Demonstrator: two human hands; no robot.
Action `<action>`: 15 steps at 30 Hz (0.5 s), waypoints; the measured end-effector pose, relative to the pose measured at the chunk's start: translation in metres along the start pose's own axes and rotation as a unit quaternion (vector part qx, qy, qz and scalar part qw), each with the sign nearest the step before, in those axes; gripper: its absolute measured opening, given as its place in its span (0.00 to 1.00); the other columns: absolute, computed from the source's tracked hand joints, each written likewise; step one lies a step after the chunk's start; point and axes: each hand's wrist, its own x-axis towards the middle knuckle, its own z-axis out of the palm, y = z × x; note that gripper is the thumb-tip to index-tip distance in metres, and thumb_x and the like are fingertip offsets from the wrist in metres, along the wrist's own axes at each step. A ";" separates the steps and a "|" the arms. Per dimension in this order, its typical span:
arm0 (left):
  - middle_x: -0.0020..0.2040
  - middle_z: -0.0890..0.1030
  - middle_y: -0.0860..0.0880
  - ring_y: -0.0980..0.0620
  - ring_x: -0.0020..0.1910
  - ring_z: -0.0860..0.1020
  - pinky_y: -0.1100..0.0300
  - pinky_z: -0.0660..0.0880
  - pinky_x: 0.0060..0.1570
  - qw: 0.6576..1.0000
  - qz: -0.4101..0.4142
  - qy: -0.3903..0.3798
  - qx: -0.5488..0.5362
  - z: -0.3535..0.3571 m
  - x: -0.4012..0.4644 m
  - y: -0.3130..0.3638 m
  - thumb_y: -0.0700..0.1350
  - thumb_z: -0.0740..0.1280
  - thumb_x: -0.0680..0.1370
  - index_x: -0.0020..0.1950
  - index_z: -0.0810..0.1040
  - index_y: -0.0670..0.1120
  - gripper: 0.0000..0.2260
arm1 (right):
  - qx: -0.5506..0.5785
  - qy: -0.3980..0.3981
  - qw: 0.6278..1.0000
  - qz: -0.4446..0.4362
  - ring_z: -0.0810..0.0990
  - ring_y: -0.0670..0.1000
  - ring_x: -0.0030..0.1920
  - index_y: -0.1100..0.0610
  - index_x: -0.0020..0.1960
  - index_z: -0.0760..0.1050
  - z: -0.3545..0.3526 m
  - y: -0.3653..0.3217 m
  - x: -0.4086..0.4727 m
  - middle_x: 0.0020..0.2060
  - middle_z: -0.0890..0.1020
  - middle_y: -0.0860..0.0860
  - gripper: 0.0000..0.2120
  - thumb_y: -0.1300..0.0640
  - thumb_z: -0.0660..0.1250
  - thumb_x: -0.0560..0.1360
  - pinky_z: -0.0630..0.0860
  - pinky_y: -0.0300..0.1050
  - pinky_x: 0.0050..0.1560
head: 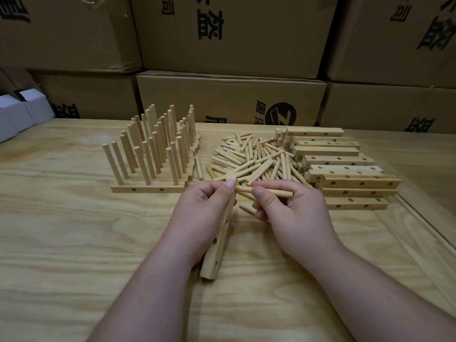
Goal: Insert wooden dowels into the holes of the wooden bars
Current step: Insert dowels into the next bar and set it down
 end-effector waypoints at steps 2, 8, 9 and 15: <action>0.35 0.83 0.51 0.57 0.32 0.78 0.65 0.77 0.34 1.000 0.007 -0.009 -0.013 0.001 0.000 0.000 0.54 0.72 0.75 0.46 0.84 0.46 0.11 | 0.026 0.007 0.999 0.020 0.84 0.47 0.32 0.52 0.46 0.85 0.001 -0.002 0.000 0.32 0.85 0.50 0.03 0.58 0.73 0.76 0.79 0.35 0.35; 0.40 0.84 0.51 0.56 0.37 0.79 0.62 0.79 0.39 1.000 0.021 -0.001 -0.020 0.001 -0.001 0.000 0.58 0.73 0.68 0.52 0.84 0.47 0.19 | 0.114 0.025 0.990 0.078 0.85 0.53 0.33 0.57 0.47 0.84 0.005 -0.004 0.001 0.33 0.85 0.56 0.02 0.60 0.72 0.76 0.83 0.46 0.39; 0.41 0.85 0.52 0.57 0.37 0.80 0.63 0.78 0.38 0.999 0.021 0.003 -0.024 0.001 -0.002 0.001 0.57 0.73 0.68 0.53 0.84 0.47 0.19 | 0.136 0.025 0.987 0.082 0.85 0.54 0.34 0.58 0.48 0.84 0.006 -0.004 0.000 0.34 0.85 0.56 0.03 0.60 0.72 0.76 0.83 0.46 0.40; 0.32 0.82 0.53 0.58 0.27 0.77 0.67 0.72 0.27 0.999 0.028 -0.008 0.030 0.006 -0.003 0.002 0.53 0.67 0.80 0.43 0.85 0.48 0.12 | 0.182 0.053 0.981 0.031 0.85 0.50 0.40 0.51 0.51 0.84 0.001 -0.002 0.003 0.41 0.86 0.54 0.05 0.57 0.71 0.76 0.81 0.41 0.43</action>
